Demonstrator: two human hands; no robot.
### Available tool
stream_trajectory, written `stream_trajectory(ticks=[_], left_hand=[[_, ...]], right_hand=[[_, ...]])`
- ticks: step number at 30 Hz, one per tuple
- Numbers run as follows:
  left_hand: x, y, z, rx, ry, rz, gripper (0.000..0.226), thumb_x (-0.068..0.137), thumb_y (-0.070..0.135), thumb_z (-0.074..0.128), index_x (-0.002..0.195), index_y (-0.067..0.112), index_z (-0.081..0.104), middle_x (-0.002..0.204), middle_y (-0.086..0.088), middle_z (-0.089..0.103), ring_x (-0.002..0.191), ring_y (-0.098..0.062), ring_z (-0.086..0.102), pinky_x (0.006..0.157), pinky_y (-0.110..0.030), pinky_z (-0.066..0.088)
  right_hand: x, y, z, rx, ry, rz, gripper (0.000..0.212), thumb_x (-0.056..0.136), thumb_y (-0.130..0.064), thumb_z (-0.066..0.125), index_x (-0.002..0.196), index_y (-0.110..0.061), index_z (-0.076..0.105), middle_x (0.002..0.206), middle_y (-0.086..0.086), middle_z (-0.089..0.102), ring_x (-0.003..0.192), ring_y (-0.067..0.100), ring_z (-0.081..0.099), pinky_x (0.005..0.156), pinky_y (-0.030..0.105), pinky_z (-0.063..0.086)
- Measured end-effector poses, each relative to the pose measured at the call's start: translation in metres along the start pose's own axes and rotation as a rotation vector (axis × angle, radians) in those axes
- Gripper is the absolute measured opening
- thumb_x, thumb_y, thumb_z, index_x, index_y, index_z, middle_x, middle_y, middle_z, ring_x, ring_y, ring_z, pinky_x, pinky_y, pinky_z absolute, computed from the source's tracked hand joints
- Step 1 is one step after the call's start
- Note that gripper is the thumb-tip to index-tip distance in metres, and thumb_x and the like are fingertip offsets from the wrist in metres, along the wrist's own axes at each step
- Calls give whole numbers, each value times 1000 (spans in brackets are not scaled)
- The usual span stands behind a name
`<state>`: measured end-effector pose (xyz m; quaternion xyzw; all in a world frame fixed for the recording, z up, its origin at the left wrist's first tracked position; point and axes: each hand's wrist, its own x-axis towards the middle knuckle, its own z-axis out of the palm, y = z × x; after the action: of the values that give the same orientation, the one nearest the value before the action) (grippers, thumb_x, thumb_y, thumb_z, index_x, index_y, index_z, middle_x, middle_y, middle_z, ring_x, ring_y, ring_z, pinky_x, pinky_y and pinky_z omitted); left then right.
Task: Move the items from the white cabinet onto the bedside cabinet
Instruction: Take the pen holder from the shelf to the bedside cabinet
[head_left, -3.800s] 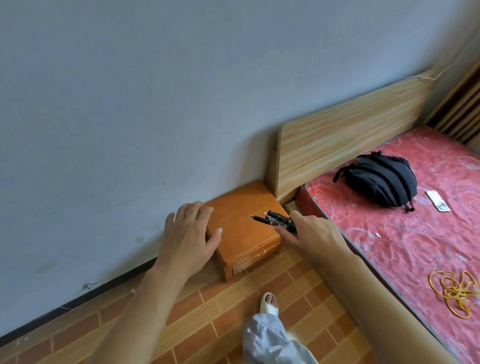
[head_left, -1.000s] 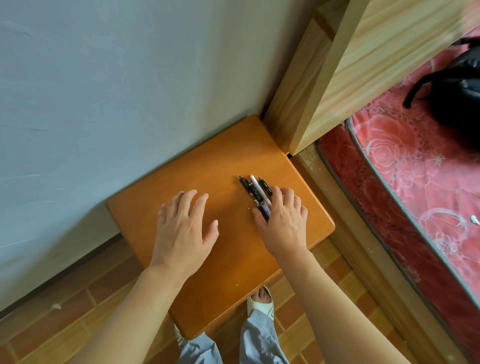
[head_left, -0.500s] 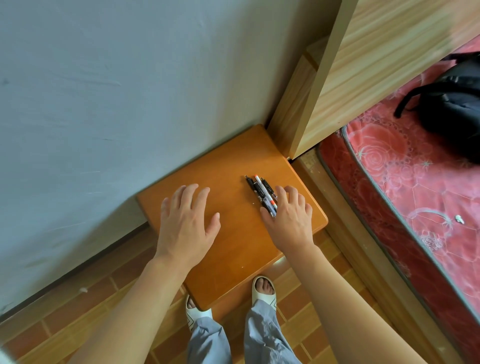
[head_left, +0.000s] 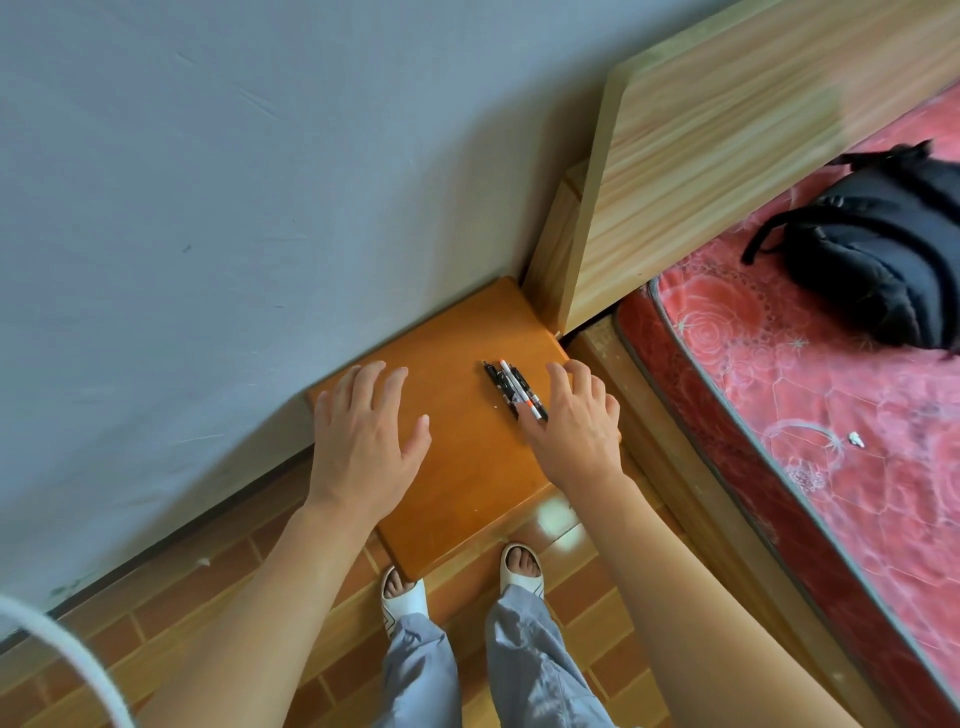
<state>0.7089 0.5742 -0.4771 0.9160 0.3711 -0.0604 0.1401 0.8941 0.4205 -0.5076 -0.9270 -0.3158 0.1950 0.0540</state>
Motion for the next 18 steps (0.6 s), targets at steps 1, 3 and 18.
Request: stream_trajectory(ticks=[1, 3, 18], left_hand=[[-2, 3, -7, -1, 5, -2, 64, 97, 60, 36, 148, 22, 45, 154, -8, 46, 141, -30, 44, 108, -58, 47], [-5, 10, -20, 6, 18, -4, 64, 97, 60, 35, 148, 22, 45, 154, -8, 46, 141, -30, 44, 108, -56, 47], [-50, 59, -121, 77, 51, 24, 66, 97, 60, 33, 148, 21, 46, 154, -10, 45, 142, -32, 41, 106, -60, 46]], right_hand=[[-4, 1, -7, 3, -1, -3, 65, 101, -60, 46, 154, -23, 36, 159, 7, 36, 146, 31, 36, 120, 55, 33], [-10, 4, -20, 12, -5, -4, 65, 101, -59, 47, 154, -22, 36, 159, 7, 36, 147, 31, 35, 121, 55, 32], [-76, 31, -131, -38, 42, -91, 67, 100, -58, 47, 154, -20, 36, 159, 8, 36, 147, 32, 33, 119, 55, 30]])
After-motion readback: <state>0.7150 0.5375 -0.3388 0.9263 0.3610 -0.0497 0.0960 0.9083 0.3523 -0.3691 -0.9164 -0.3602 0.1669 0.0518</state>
